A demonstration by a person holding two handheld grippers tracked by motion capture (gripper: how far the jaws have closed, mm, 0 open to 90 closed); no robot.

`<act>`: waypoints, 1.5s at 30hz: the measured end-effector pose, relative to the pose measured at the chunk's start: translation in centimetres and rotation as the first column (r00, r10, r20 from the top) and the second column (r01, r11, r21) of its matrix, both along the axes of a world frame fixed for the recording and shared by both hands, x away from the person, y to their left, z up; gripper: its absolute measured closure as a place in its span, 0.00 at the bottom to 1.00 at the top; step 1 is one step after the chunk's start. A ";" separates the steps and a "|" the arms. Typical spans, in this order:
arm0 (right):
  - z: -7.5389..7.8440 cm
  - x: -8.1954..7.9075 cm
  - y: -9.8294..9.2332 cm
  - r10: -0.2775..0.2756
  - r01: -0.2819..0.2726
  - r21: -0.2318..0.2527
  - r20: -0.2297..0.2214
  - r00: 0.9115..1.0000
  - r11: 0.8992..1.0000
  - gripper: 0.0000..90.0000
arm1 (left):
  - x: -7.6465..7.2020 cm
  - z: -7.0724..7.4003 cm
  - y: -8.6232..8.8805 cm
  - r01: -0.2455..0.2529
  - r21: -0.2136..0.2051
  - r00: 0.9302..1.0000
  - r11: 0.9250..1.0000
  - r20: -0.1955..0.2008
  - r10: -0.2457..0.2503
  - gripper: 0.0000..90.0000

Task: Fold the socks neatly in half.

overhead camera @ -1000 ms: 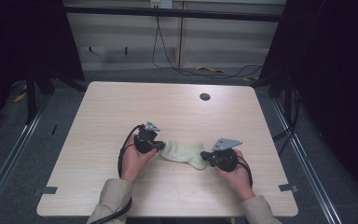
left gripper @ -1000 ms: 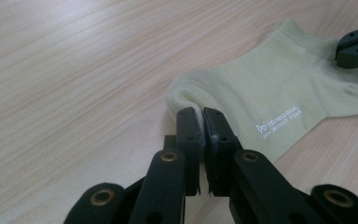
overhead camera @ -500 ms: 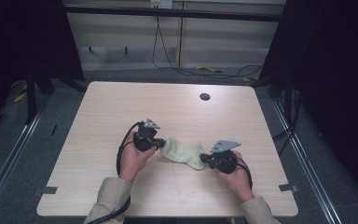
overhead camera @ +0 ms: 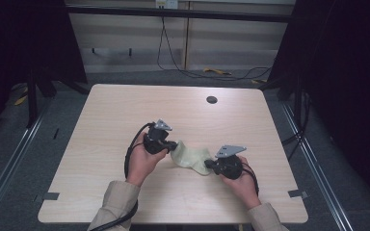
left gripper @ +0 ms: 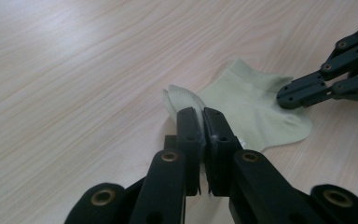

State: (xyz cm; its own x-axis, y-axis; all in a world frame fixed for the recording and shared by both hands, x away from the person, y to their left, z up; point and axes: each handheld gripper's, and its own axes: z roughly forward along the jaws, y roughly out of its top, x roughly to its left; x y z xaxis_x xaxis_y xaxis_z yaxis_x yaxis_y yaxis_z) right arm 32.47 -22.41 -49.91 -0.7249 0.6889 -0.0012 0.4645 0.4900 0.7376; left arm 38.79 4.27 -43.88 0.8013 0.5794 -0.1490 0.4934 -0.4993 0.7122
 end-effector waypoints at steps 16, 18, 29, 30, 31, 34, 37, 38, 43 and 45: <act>0.0 0.0 0.8 0.015 -0.015 -0.007 0.006 1.000 1.000 1.00 | -0.4 0.6 -1.6 0.034 -0.013 0.999 0.999 0.005 -0.033 0.96; 0.0 0.0 1.0 0.023 -0.023 -0.015 0.012 1.000 1.000 1.00 | -0.5 0.7 -2.0 0.043 -0.018 0.999 0.999 0.008 -0.043 0.96; -0.1 0.1 1.7 0.038 -0.038 0.006 0.004 0.999 0.999 1.00 | -0.7 0.7 -3.3 0.068 -0.031 0.998 0.997 -0.008 -0.068 0.96; -0.1 0.1 1.8 0.043 -0.043 0.006 0.005 0.999 0.999 1.00 | -0.8 0.7 -3.4 0.071 -0.034 0.997 0.997 -0.008 -0.071 0.96; -0.1 0.2 2.0 0.050 -0.050 0.004 0.009 0.999 0.999 1.00 | -0.8 0.6 -3.5 0.074 -0.031 0.997 0.997 -0.008 -0.074 0.96; 0.0 0.1 1.9 0.050 -0.050 -0.002 0.014 0.999 0.999 1.00 | -0.7 0.3 -3.5 0.078 -0.014 0.997 0.997 -0.010 -0.078 0.96; 0.6 0.1 1.2 0.029 -0.029 0.013 0.022 0.999 1.000 1.00 | -0.5 -0.1 -3.4 0.063 -0.021 0.998 0.998 -0.019 -0.064 0.96; 0.8 0.1 0.8 0.018 -0.019 0.020 0.025 1.000 1.000 1.00 | -0.5 -0.2 -3.4 0.066 -0.017 0.998 0.998 -0.020 -0.066 0.96; 0.7 0.0 -0.8 -0.027 0.027 0.011 -0.006 1.000 1.000 1.00 | -0.6 -0.3 -3.8 0.082 -0.012 0.996 0.997 -0.018 -0.082 0.96; 0.5 0.1 -1.0 -0.035 0.035 0.028 -0.014 0.999 0.999 1.00 | -0.8 -0.4 -4.1 0.081 -0.020 0.996 0.997 -0.023 -0.081 0.96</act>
State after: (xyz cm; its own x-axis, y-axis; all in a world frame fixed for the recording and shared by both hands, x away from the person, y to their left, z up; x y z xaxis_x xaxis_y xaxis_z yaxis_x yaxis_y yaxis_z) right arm 32.55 -23.42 -49.36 -0.6999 0.7137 0.0278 0.4909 0.4525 0.7445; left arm 38.02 0.15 -44.25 0.8415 0.5098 -0.1788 0.4689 -0.5247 0.7105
